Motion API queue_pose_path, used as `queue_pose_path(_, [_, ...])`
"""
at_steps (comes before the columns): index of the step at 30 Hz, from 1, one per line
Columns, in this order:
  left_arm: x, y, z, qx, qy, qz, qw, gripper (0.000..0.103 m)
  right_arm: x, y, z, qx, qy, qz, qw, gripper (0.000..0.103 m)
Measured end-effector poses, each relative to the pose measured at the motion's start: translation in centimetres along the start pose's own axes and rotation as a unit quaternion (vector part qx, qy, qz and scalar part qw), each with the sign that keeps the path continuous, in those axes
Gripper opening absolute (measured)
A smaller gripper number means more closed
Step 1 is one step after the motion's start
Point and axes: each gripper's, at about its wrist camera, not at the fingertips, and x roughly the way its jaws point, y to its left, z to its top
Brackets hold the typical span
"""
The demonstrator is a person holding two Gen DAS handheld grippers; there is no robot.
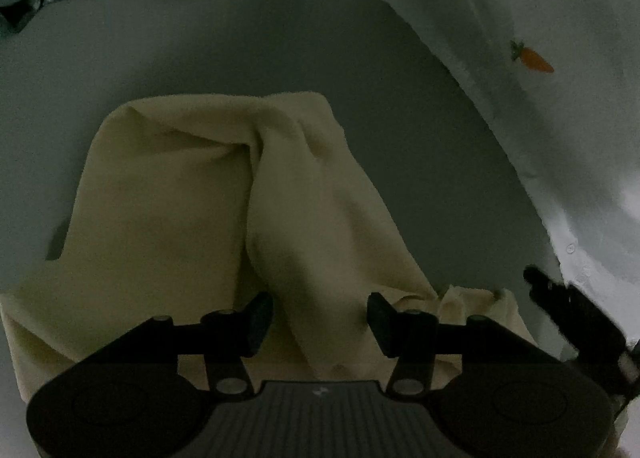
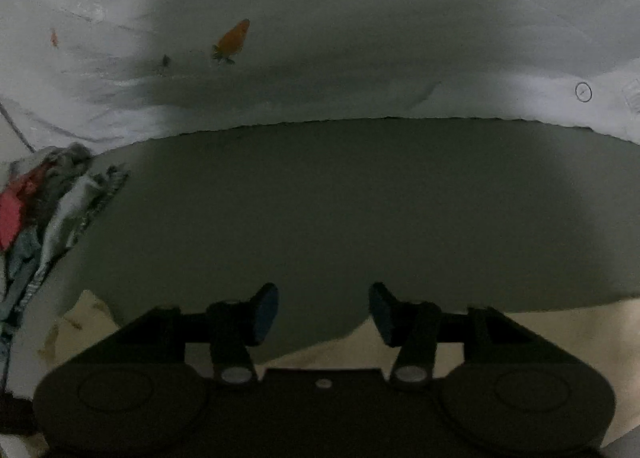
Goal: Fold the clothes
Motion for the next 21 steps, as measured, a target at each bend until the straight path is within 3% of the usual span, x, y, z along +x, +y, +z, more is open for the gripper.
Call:
queue_pose_path(3, [-0.1,-0.2,-0.1,0.007,-0.004,0.0,1.0,0.054,-2.3,-2.4,0.8,0.081,-0.035,-0.02,0.996,0.047])
queue_pose_path(5, [0.2,-0.2,-0.1,0.008,0.0,0.002,1.0,0.054,-5.1,-5.2,0.6,0.125,-0.057,-0.058,0.989,0.05])
queue_pose_path(10, [1.3,-0.2,-0.4,0.0,0.03,-0.027,0.9992,0.052,-10.2,-11.8,-1.7,0.207,-0.068,-0.118,0.969,0.05])
queue_pose_path(11, [1.3,-0.3,-0.6,-0.002,0.029,-0.036,0.9989,0.049,-11.2,-12.6,-2.4,0.219,-0.072,-0.129,0.964,0.05])
queue_pose_path(13, [1.1,-0.7,-0.7,-0.002,0.022,-0.049,0.9986,0.018,-13.0,-14.2,-3.7,0.242,-0.079,-0.151,0.955,0.05])
queue_pose_path(15, [0.7,-1.0,-0.6,-0.004,0.014,-0.055,0.9984,0.008,-13.7,-15.0,-4.6,0.258,-0.083,-0.159,0.95,0.05])
queue_pose_path(18, [0.0,-1.0,0.0,-0.028,0.001,-0.092,0.9953,0.004,-14.7,-16.1,-6.0,0.28,-0.088,-0.17,0.941,0.05])
queue_pose_path(21, [-0.8,-1.6,1.3,-0.037,-0.018,-0.118,0.9922,0.004,-14.2,-15.4,-5.9,0.264,-0.083,-0.164,0.947,0.051])
